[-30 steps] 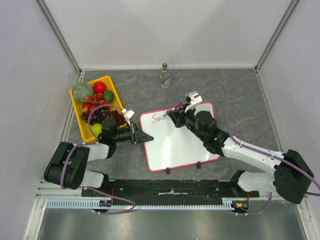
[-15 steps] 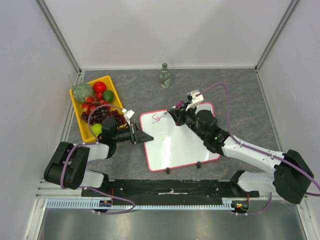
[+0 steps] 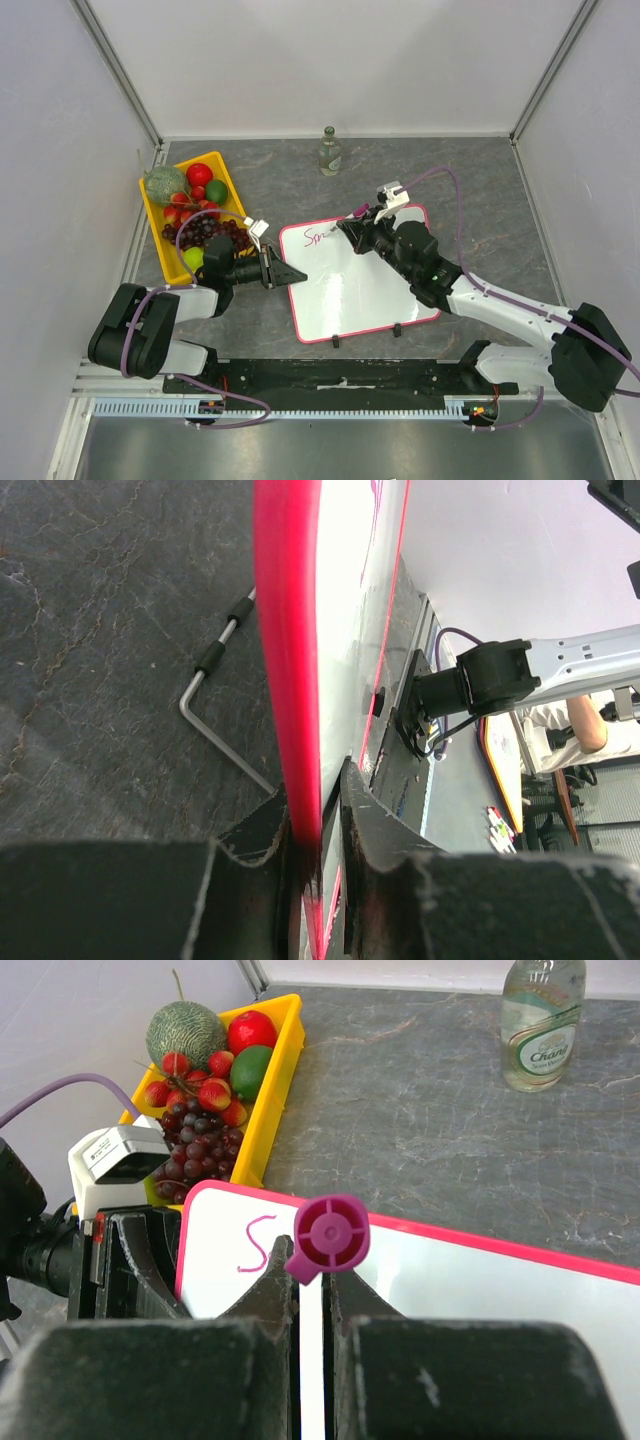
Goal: Write a sentence on the whiteboard
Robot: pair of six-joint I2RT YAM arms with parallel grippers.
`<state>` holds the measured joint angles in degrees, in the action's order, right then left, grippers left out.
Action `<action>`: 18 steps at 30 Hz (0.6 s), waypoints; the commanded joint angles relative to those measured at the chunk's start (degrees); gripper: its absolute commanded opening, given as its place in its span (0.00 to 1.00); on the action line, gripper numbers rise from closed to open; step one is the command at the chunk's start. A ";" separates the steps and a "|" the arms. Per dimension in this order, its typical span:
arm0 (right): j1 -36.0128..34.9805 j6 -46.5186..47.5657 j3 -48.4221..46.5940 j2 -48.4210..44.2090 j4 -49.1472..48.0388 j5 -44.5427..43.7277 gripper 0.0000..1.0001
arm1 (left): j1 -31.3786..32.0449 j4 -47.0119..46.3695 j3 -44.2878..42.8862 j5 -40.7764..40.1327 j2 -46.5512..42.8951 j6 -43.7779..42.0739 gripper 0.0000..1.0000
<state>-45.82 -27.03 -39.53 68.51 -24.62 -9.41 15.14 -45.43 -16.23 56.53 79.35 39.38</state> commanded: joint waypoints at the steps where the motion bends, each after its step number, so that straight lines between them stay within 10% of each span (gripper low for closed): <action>1: 0.47 0.92 2.08 -0.66 2.47 0.62 0.00 | 0.77 3.77 0.50 -2.22 1.24 -6.68 0.02; 18: 2.75 -4.00 -2.22 -4.00 2.12 5.80 0.00 | 0.68 3.77 0.50 -2.30 1.16 -6.68 0.02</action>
<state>-44.31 -29.43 -38.11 66.28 -22.22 -5.50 15.14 -45.50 -16.23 56.71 79.48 39.38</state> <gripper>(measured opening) 0.055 0.213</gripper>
